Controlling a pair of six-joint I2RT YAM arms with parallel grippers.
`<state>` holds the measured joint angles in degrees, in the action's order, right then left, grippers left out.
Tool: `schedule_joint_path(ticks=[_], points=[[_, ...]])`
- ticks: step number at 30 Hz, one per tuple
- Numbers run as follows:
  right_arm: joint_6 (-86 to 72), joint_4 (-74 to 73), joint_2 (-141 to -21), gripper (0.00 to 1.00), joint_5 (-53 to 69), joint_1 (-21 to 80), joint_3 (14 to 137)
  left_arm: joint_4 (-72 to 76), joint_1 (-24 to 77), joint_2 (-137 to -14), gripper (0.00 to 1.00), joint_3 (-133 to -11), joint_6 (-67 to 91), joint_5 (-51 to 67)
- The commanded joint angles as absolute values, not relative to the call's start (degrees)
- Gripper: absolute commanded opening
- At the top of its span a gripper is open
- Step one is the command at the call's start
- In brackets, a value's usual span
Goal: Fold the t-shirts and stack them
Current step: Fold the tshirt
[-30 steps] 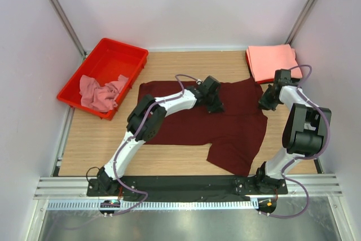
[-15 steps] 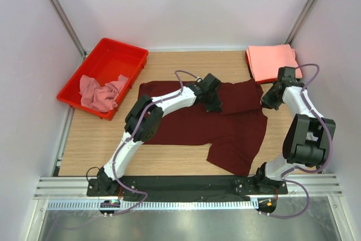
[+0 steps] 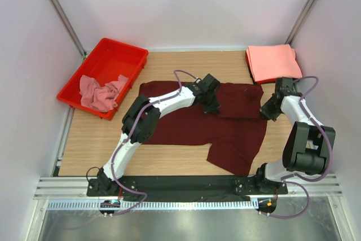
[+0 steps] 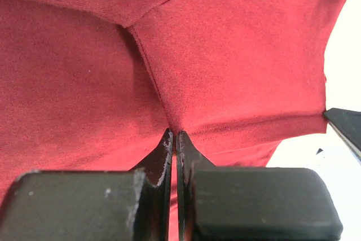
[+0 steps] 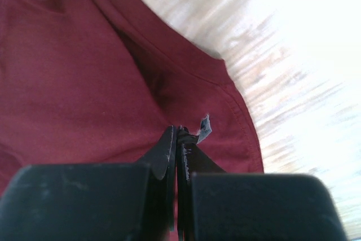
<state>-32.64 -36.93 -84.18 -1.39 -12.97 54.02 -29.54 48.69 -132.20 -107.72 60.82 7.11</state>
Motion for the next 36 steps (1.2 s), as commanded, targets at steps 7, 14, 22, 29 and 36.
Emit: schedule_joint_path(ticks=[7,14,22,29,36], points=[[-34.9,-36.9,-76.9,0.01,-6.9,-13.3,50.0,-31.3,49.0,-129.7,0.00,-106.2,59.6,7.3],[-36.0,-34.2,-75.6,0.01,-2.7,-13.3,46.6,-33.0,49.0,-129.3,0.00,-106.0,59.5,5.1],[-33.4,-30.9,-74.8,0.04,-0.8,-13.3,46.1,-34.1,49.0,-128.8,0.00,-105.8,58.8,4.3],[-27.2,-28.7,-78.7,0.32,8.0,-14.3,53.8,-28.8,49.2,-124.2,0.34,-101.5,56.5,4.0],[-27.3,-29.1,-83.0,0.39,9.3,-14.3,52.7,-27.2,49.2,-125.1,0.41,-102.9,55.1,6.6]])
